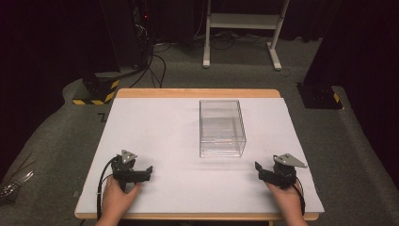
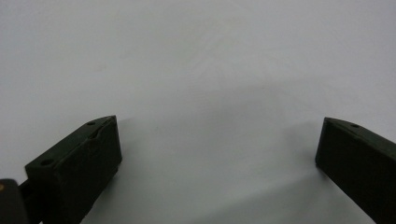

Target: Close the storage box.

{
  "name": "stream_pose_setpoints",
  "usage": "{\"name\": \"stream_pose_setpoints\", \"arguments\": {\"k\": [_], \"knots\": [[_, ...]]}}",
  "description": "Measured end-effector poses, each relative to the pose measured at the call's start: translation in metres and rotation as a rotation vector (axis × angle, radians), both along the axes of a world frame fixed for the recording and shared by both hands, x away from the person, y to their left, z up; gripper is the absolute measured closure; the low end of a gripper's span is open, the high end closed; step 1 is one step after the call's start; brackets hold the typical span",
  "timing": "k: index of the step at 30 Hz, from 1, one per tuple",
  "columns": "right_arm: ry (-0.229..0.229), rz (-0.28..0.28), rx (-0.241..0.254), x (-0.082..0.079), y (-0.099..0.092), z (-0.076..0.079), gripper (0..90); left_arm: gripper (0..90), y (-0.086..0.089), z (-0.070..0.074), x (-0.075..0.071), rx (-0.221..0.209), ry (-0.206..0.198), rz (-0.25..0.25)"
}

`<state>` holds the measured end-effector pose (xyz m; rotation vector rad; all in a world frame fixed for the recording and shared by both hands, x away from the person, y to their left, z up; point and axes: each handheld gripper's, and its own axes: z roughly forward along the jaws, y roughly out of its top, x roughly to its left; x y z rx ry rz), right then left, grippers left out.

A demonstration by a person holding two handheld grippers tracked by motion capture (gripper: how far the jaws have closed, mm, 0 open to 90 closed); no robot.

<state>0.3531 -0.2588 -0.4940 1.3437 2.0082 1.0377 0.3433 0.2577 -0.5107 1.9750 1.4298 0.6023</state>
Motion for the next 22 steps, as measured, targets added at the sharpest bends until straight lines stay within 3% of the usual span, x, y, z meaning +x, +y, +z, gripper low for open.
{"name": "stream_pose_setpoints", "arguments": {"k": [5,7,9,22], "knots": [[0.013,0.006,-0.020,-0.0005,0.0009,-0.0039,19.6,0.5,-0.0003,-0.0001,-0.0001,-0.003,0.000,0.001],[0.040,0.003,-0.063,0.0020,0.0049,-0.0062,20.3,0.5,-0.0003,-0.0001,-0.0001,-0.003,0.000,0.001],[0.040,-0.001,-0.086,0.0024,0.0068,-0.0067,22.0,0.5,-0.0002,-0.0001,-0.0001,-0.002,0.000,0.001],[0.045,0.007,-0.083,0.0025,0.0067,-0.0071,22.9,0.5,-0.0004,-0.0001,-0.0003,-0.003,0.000,0.002]]}}
